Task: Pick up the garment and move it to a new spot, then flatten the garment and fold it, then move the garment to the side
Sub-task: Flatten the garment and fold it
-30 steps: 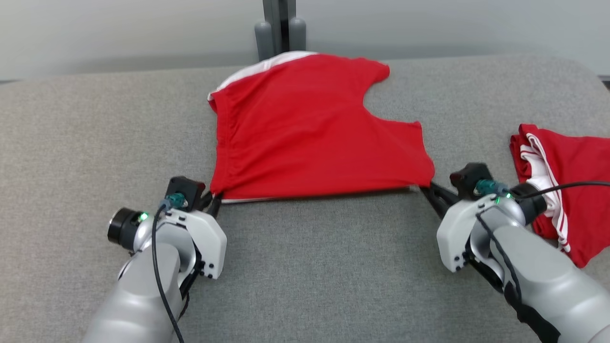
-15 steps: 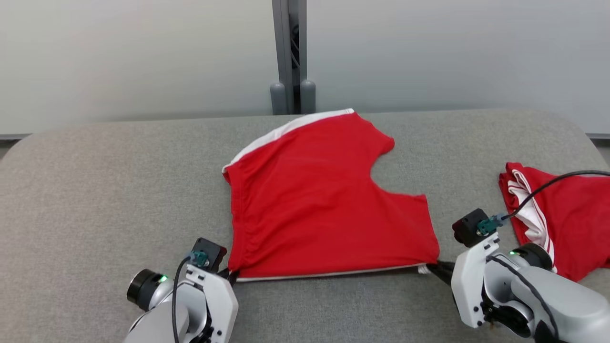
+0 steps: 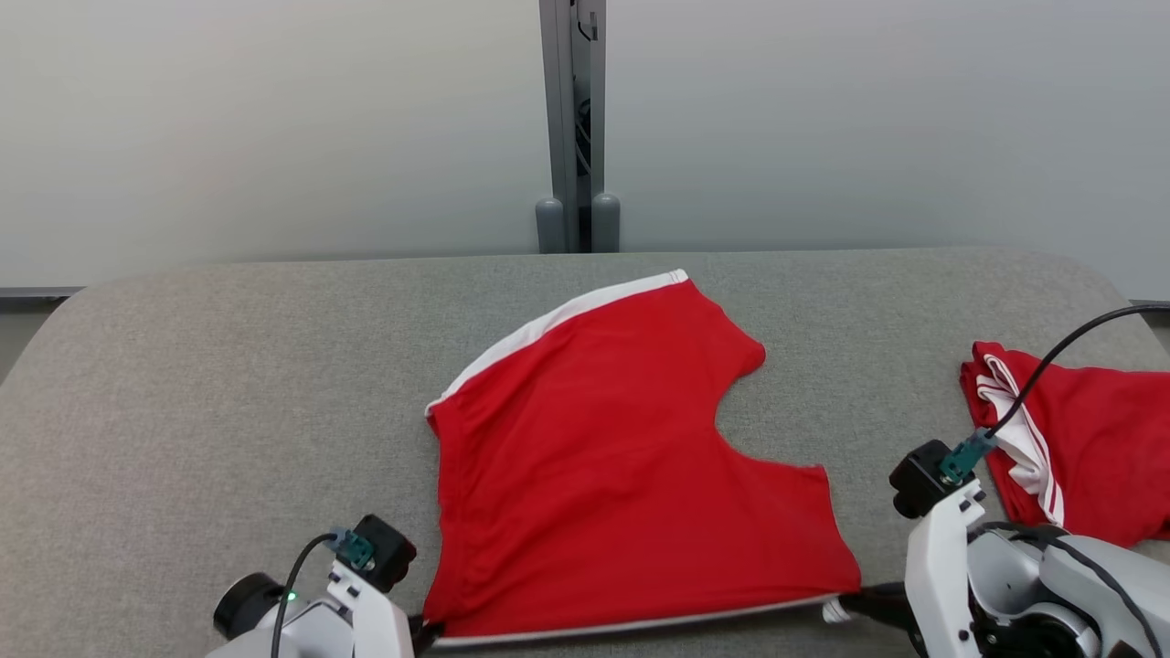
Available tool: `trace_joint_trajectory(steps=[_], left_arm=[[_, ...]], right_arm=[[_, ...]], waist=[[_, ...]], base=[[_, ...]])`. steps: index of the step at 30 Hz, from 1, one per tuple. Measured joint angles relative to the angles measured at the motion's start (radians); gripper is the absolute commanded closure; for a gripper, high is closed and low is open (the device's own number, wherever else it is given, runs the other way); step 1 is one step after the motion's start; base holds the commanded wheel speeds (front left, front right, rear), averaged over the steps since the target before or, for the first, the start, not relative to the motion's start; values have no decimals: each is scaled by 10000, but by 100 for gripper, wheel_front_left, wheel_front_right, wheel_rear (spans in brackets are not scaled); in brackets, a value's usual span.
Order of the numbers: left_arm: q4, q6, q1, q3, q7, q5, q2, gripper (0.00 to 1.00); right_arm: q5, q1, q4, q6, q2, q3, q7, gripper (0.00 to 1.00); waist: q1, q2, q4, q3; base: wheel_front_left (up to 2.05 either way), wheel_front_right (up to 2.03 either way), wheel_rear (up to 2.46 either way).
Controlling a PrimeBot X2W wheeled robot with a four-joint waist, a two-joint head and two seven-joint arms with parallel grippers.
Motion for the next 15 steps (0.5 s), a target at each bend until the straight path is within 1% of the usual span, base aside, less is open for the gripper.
trace_joint_trajectory(steps=[4, 5, 10, 12, 14, 15], left_arm=[[-1446, -6, 204, -546, 1026, -918, 986, 100], [-1446, -6, 204, -546, 1026, -918, 986, 100], [-3020, -4, 324, -894, 2345, -2008, 2065, 100], [-3488, -4, 382, -926, 2650, -2318, 2341, 100], [-3751, 17, 383, -784, 2673, -2556, 2502, 100], [-3870, 196, 391, -558, 2514, -2767, 2483, 100]], right_arm=[[487, 248, -669, 12, -512, 8, 867, 100], [487, 248, -669, 12, -512, 8, 867, 100], [1492, 553, -1666, 12, -1012, -102, 1421, 100], [1710, 602, -1896, 12, -1160, -130, 1528, 100], [1695, 593, -1967, 12, -1271, -188, 1538, 100], [1507, 563, -1950, 10, -1308, -222, 1423, 100]], waist=[[0, 0, 31, -63], [0, 0, 31, -63], [0, 0, 49, -101], [0, 0, 42, -103], [0, 0, 29, -91], [0, 0, 19, -72]], base=[[0, 0, 0], [0, 0, 0], [0, 0, 0], [0, 0, 0], [0, 0, 0], [0, 0, 0]])
